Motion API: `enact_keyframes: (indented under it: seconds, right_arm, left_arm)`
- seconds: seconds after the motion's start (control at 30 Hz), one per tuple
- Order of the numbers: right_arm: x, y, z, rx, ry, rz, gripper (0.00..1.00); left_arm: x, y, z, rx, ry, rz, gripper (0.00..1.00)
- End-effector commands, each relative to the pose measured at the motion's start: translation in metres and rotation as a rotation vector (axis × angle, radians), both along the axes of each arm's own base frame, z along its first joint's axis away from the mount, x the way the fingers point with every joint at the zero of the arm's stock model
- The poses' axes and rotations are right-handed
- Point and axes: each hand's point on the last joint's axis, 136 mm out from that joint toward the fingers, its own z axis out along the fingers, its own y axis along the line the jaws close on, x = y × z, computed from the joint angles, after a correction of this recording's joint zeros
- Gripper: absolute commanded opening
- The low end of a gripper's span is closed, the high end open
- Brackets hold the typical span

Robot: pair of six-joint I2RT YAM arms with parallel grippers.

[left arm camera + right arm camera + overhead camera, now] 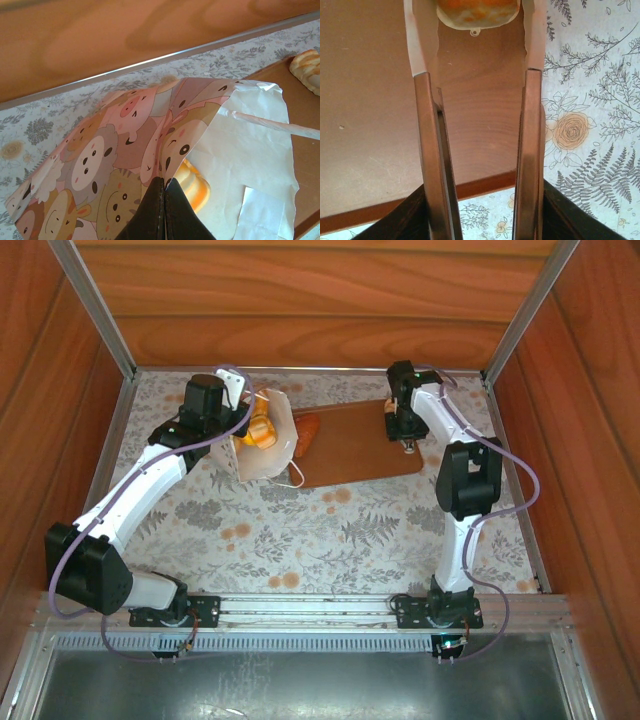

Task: Take the fake bread out of the paper bag

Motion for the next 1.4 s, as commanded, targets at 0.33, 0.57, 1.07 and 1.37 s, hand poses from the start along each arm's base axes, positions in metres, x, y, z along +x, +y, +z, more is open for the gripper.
enact_keyframes:
  seconds: [0.33, 0.57, 1.07, 1.37]
  right_arm:
    - [-0.012, -0.003, 0.031, 0.029, -0.03, -0.031, 0.54]
    - [-0.032, -0.006, 0.051, 0.053, -0.047, -0.061, 0.54]
    - [-0.122, 0.096, 0.151, 0.664, -0.203, 0.15, 0.5]
    - [-0.182, 0.173, 0.175, 0.739, -0.198, 0.418, 0.49]
  left_arm:
    - [-0.002, -0.003, 0.017, -0.015, -0.037, -0.014, 0.0]
    - [-0.001, -0.003, 0.018, -0.014, -0.041, -0.014, 0.0]
    - [0.001, -0.003, 0.017, -0.008, -0.039, -0.011, 0.0]
    - [0.0, -0.003, 0.015, -0.013, -0.031, -0.009, 0.0]
